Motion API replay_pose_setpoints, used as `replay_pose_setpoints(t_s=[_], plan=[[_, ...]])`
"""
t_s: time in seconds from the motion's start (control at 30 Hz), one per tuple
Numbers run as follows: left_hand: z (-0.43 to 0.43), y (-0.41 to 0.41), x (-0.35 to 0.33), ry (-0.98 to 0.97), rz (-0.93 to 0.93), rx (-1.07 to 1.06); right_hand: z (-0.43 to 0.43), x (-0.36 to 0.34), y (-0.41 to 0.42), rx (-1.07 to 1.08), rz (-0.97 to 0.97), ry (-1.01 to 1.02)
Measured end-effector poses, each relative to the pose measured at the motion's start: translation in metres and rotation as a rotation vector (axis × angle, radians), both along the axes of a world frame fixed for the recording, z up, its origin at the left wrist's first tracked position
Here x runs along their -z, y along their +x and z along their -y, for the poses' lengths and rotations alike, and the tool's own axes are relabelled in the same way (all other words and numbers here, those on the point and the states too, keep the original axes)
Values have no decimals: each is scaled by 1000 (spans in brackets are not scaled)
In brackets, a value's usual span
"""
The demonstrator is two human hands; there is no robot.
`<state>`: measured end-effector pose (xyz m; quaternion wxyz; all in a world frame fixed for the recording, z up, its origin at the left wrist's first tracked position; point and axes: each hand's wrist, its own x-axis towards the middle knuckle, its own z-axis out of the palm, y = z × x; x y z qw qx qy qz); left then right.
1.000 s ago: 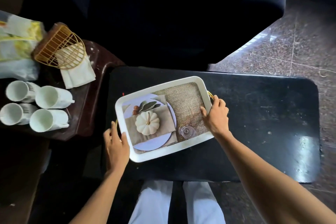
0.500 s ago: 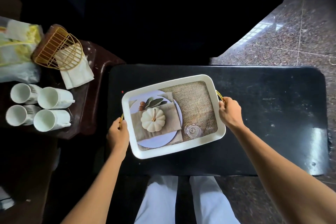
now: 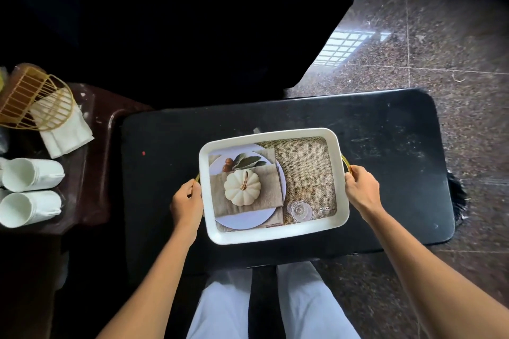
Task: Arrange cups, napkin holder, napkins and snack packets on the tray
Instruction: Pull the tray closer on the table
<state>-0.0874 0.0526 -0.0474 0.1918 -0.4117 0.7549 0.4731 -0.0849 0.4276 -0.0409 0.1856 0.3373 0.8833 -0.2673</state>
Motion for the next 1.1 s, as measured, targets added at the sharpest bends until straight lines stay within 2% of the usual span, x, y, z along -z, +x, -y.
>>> replay_pose_setpoints(t_s=[0.5,0.97,1.1], plan=[[-32,-3,15,-8,12,80,-32,18,7,103,-7,-35],[-34,-6,11,-26,55,177,-33,17,11,84,-35,-64],[-30,-5,-5,-33,46,211,-24,4,16,23,-64,0]])
